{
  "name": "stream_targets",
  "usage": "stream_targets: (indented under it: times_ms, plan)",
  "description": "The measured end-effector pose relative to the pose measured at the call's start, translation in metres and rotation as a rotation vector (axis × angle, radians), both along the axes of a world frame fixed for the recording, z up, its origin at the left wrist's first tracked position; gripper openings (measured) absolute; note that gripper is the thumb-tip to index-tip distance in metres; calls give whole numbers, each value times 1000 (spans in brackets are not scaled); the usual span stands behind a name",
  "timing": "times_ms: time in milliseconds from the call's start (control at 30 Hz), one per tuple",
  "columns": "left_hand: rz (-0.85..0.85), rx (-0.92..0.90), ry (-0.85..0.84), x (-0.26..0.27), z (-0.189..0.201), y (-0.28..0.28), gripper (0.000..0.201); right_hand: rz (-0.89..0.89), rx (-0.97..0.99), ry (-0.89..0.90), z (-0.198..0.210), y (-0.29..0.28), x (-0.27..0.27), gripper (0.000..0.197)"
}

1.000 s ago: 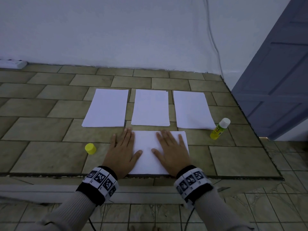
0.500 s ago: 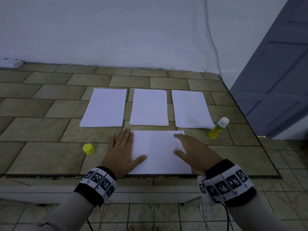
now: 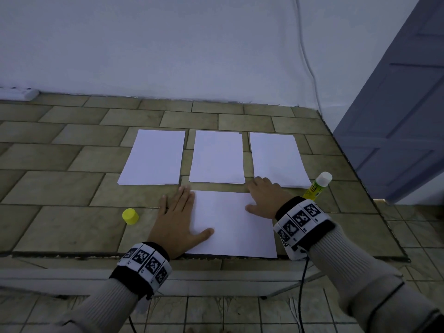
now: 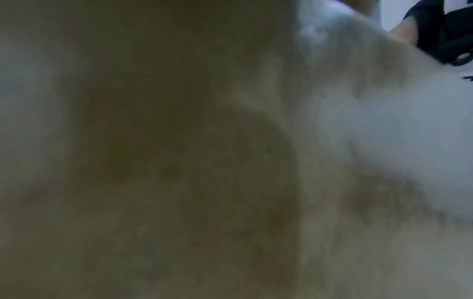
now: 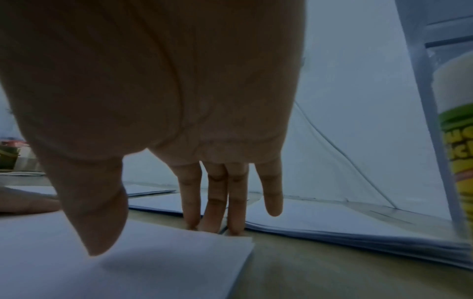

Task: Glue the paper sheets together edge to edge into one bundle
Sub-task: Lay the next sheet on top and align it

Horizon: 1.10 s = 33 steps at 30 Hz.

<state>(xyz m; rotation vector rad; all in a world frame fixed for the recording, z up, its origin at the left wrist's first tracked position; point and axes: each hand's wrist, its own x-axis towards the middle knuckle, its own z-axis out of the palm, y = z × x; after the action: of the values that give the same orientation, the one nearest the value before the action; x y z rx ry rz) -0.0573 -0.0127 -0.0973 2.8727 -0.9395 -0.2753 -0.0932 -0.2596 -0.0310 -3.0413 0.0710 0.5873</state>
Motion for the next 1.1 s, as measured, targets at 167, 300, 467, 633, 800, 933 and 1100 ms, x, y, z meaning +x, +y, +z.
stream_targets:
  times_ms: [167,300,467,633,800,933,1100]
  plan:
    - [6,25,-6,-1,2,-1,132,-55,21,17,1,1,9,42]
    - [-3,22,-23,0,-1,0,130,-86,150,40,9,-3,12,32]
    - [-5,24,-35,0,-3,0,128,-80,325,33,23,-16,11,28]
    - [7,-52,-36,0,-1,2,116,31,372,-75,60,-27,6,16]
    - [37,-184,-25,-1,-2,2,113,-66,426,-322,97,-53,16,17]
    - [38,-152,-28,-1,-4,3,119,-264,643,-460,79,-56,37,15]
    - [18,-151,-49,-2,-4,2,120,-519,923,-478,16,-31,60,25]
